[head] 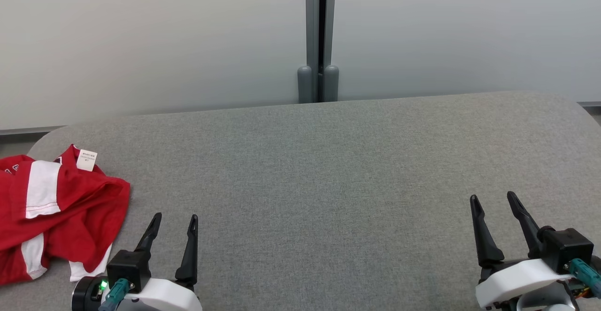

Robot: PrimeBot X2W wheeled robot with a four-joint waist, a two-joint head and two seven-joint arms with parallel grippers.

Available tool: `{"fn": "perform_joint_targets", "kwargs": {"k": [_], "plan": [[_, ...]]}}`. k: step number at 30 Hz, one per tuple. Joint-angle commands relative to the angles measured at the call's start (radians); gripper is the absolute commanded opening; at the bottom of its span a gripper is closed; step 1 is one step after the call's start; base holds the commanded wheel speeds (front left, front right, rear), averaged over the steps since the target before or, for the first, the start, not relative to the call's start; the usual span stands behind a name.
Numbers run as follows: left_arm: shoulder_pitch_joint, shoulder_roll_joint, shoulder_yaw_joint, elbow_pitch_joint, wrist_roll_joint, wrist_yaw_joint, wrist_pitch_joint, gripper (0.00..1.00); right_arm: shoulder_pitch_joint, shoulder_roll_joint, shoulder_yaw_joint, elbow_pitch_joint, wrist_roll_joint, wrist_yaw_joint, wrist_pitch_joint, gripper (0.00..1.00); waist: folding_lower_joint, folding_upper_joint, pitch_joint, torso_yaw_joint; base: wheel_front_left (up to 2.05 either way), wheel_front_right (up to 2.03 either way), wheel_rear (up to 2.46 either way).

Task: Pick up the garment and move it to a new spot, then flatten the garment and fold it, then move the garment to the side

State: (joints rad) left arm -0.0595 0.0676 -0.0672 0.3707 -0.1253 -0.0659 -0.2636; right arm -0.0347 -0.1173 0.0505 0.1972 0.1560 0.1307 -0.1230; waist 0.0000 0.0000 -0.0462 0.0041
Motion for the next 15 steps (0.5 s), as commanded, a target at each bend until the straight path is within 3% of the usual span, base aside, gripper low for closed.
{"fn": "perform_joint_targets", "kwargs": {"k": [1, 15], "plan": [[-0.001, 0.001, 0.003, 0.003, -0.003, 0.004, -0.002, 1.0, 0.01, 0.0, 0.0, 0.0, 0.007, 0.0, 0.002, 1.0, 0.0, 0.0, 0.001, 0.0, 0.0, 0.0, 0.0], [-0.015, -0.002, 0.012, 0.009, -0.001, 0.003, -0.002, 1.0, 0.011, -0.003, 0.005, -0.002, 0.014, 0.0, 0.01, 1.0, 0.0, 0.0, 0.003, 0.01, 0.0, 0.0, 0.0]]}}
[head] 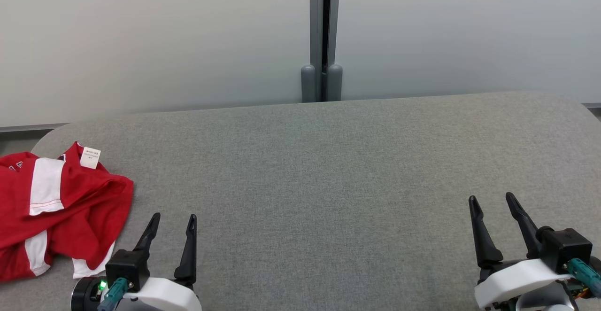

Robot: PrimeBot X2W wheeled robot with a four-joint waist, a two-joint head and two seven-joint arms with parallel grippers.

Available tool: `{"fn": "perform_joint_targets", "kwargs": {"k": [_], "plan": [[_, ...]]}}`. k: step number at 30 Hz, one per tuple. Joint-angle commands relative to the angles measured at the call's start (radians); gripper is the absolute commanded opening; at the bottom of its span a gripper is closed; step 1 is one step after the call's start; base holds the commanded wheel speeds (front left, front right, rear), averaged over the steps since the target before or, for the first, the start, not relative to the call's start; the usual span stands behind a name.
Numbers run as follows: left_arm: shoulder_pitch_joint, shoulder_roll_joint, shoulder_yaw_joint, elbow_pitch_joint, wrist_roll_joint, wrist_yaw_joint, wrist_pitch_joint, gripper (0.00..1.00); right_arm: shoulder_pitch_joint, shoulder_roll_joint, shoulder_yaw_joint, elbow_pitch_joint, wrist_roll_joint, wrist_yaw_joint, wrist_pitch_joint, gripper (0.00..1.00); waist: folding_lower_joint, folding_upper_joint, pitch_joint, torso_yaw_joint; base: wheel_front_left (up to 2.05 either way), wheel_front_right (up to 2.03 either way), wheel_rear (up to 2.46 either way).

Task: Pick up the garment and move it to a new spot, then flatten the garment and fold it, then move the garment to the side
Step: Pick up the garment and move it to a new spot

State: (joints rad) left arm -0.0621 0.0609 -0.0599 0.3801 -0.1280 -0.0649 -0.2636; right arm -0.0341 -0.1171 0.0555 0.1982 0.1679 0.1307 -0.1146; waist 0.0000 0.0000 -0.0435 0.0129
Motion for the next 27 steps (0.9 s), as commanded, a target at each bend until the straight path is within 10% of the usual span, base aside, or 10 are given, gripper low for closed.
{"fn": "perform_joint_targets", "kwargs": {"k": [1, 27], "plan": [[-0.013, 0.004, 0.006, -0.002, 0.001, 0.003, -0.002, 1.0, 0.01, -0.003, 0.001, -0.003, 0.005, 0.0, 0.002, 1.0, 0.0, 0.0, 0.001, 0.002, 0.0, 0.0, 0.0], [-0.048, 0.01, 0.078, -0.037, -0.015, 0.0, -0.001, 1.0, -0.006, -0.022, 0.056, -0.076, -0.006, 0.0, 0.024, 1.0, 0.0, 0.0, 0.034, 0.372, 0.0, 0.0, 0.0]]}}
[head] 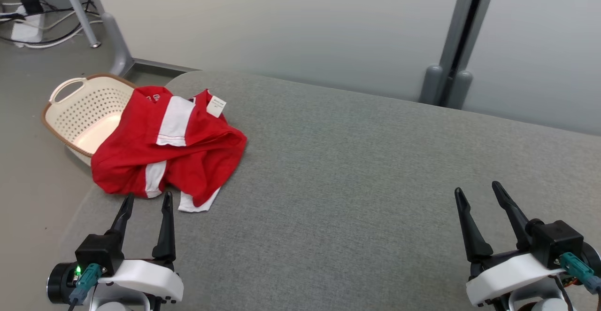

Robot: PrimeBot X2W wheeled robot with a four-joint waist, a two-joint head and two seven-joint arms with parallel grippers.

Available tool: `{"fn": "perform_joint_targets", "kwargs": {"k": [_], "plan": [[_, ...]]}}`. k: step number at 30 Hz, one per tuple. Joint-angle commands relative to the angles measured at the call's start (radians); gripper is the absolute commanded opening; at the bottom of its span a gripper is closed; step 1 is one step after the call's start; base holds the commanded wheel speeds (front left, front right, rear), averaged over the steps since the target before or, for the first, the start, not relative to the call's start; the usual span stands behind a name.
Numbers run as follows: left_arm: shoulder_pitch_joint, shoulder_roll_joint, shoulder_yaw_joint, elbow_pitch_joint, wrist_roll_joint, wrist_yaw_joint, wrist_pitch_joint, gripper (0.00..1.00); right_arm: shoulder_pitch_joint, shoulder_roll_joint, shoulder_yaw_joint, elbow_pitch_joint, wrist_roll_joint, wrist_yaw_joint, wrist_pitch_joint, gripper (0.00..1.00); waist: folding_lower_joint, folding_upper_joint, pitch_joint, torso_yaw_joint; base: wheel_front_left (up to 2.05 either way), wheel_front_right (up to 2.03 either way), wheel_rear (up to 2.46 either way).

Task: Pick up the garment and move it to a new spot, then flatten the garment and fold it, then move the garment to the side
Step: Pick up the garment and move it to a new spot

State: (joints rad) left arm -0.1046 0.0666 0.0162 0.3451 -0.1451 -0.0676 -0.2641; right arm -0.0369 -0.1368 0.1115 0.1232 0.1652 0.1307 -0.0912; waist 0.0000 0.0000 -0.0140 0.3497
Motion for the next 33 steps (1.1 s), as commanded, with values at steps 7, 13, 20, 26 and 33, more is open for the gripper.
{"fn": "perform_joint_targets", "kwargs": {"k": [7, 13, 20, 26, 33], "plan": [[0.006, 0.003, 0.016, -0.005, -0.002, 0.0, 0.0, 1.0, -0.008, 0.005, 0.007, 0.001, -0.007, 0.0, 0.0, 1.0, 0.0, 0.0, 0.008, 0.094, 0.0, 0.0, 0.0], [0.003, 0.0, 0.021, -0.002, -0.006, -0.001, 0.0, 1.0, -0.006, 0.003, 0.007, 0.01, -0.002, 0.0, -0.001, 1.0, 0.0, 0.0, 0.009, 0.106, 0.0, 0.0, 0.0], [-0.018, -0.002, 0.022, 0.004, -0.006, -0.007, 0.0, 1.0, -0.015, -0.002, 0.006, 0.009, -0.003, 0.0, 0.004, 1.0, 0.0, 0.0, 0.018, 0.106, 0.0, 0.0, 0.0], [-0.073, -0.007, 0.005, 0.016, -0.006, -0.001, 0.0, 1.0, -0.039, -0.022, 0.004, -0.021, -0.007, 0.0, 0.021, 1.0, 0.0, 0.0, 0.084, 0.093, 0.0, 0.0, 0.0], [-0.218, -0.012, -0.005, 0.113, -0.045, -0.011, 0.0, 1.0, -0.092, -0.065, 0.003, -0.08, -0.013, 0.0, 0.058, 1.0, 0.0, 0.0, 0.212, 0.053, 0.0, 0.0, 0.0]]}}
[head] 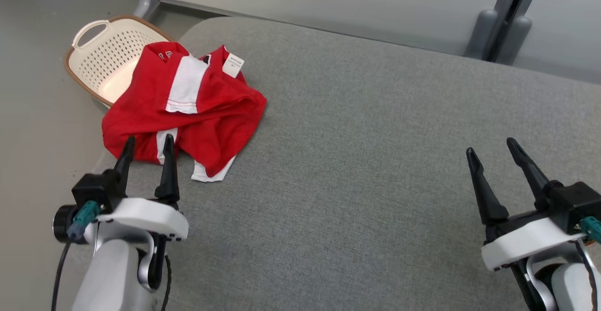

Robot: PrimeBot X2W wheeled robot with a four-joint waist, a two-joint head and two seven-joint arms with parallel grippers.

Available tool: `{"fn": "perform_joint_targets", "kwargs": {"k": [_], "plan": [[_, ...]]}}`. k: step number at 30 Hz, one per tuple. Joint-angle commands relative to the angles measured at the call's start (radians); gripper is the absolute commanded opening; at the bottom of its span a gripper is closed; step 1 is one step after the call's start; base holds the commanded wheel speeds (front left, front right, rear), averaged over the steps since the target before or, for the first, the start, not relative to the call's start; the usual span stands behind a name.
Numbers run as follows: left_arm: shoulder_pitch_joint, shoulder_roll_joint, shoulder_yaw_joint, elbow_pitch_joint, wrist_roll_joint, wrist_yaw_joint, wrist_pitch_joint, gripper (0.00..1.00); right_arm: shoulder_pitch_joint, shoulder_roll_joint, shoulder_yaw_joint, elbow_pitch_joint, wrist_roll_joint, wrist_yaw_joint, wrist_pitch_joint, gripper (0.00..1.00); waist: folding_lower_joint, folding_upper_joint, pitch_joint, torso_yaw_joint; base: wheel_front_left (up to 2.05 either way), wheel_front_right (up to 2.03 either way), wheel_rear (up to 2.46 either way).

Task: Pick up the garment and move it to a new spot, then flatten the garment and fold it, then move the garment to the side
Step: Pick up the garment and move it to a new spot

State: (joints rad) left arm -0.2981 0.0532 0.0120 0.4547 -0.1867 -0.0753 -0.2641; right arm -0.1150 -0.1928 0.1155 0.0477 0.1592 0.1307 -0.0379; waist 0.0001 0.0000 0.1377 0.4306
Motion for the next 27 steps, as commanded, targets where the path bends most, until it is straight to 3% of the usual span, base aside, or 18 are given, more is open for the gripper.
{"fn": "perform_joint_targets", "kwargs": {"k": [1, 11, 20, 21, 22, 27], "plan": [[-0.056, 0.002, -0.003, 0.025, -0.01, -0.007, 0.0, 1.0, -0.023, -0.019, -0.001, -0.015, -0.007, 0.0, 0.01, 1.0, -0.0001, 0.0, 0.083, -0.036, 0.0, 0.0, 0.0], [-0.401, 0.03, 0.014, 0.356, -0.075, -0.033, 0.0, 1.0, -0.104, -0.091, -0.019, -0.099, -0.001, 0.0, 0.055, 1.0, -0.0001, 0.0, 0.286, -0.096, 0.0, 0.0, 0.0], [-0.592, 0.095, 0.02, 0.661, -0.099, -0.023, 0.055, 1.0, -0.131, -0.104, -0.012, -0.094, 0.008, 0.0, 0.045, 1.0, -0.0001, 0.0, 0.328, -0.116, 0.0, 0.0, 0.0], [-0.603, 0.1, 0.016, 0.679, -0.096, -0.023, 0.056, 0.38, -0.133, -0.103, -0.012, -0.092, 0.009, 0.0, 0.045, 1.0, -0.0001, 0.0, 0.328, -0.116, 0.0, 0.0, 0.0], [-0.614, 0.103, 0.013, 0.693, -0.093, -0.022, 0.052, 0.0, -0.132, -0.102, -0.015, -0.09, 0.009, 0.0, 0.044, 1.0, -0.0001, 0.0, 0.327, -0.115, 0.0, 0.0, 0.0], [-0.617, 0.109, -0.002, 0.703, -0.073, -0.012, 0.012, 0.0, -0.116, -0.09, -0.023, -0.079, 0.013, 0.0, 0.037, 1.0, -0.0001, 0.0, 0.302, -0.103, 0.0, 0.0, 0.0]]}}
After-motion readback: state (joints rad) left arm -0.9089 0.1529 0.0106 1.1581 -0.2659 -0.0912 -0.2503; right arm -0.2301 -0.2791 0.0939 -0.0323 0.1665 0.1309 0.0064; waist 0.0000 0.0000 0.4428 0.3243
